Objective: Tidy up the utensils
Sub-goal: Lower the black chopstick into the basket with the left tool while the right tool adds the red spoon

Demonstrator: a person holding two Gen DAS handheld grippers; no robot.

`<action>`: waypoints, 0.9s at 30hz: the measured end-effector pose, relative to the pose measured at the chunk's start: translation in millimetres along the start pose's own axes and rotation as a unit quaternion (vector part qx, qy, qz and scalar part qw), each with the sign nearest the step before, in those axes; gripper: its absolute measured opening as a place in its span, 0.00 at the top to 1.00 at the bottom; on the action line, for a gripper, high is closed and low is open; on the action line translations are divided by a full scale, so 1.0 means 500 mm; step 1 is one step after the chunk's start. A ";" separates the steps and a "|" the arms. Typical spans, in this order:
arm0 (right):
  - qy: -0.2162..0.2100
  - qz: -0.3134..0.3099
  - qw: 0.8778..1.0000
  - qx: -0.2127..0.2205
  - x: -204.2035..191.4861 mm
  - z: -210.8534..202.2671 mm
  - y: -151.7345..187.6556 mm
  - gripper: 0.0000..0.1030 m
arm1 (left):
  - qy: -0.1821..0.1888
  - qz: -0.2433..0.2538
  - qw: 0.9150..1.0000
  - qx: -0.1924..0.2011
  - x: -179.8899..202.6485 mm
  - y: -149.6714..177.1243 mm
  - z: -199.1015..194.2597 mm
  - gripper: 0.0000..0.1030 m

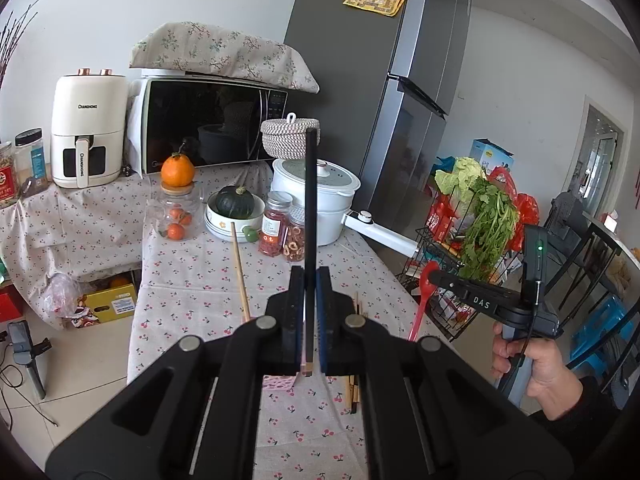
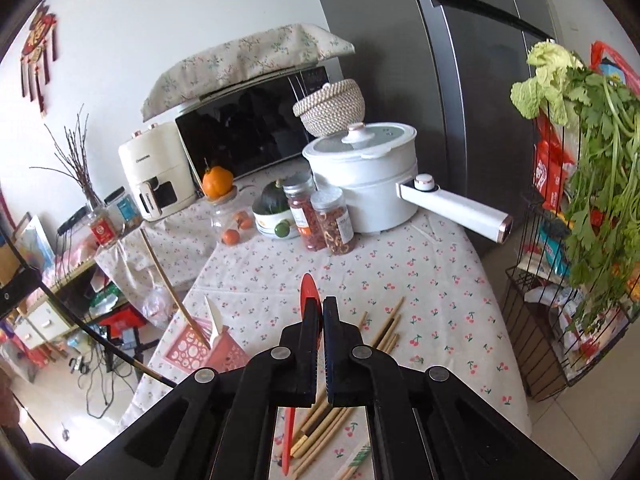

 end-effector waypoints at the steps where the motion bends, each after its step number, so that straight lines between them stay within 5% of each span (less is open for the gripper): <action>1: -0.002 0.000 1.000 0.014 -0.009 -0.008 -0.009 0.98 | -0.006 0.002 1.000 0.003 -0.004 -0.003 0.004 0.94; 12: -0.024 0.009 0.996 0.085 -0.093 0.012 -0.055 0.98 | -0.042 0.025 0.998 0.030 -0.027 -0.018 0.070 0.94; 27: -0.041 0.028 0.995 0.087 -0.155 0.078 -0.052 0.98 | -0.050 -0.024 0.992 -0.113 -0.086 0.064 0.214 0.94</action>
Point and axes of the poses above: each gripper's, at about its wrist camera, not at the fingertips, and z roughly the way its jaws point, x to its right, y to its underside, the point moved 1 cm from there along z, roughly the way its jaws point, and after that the axes turned 11 degrees about x, right-handed, at the moved point
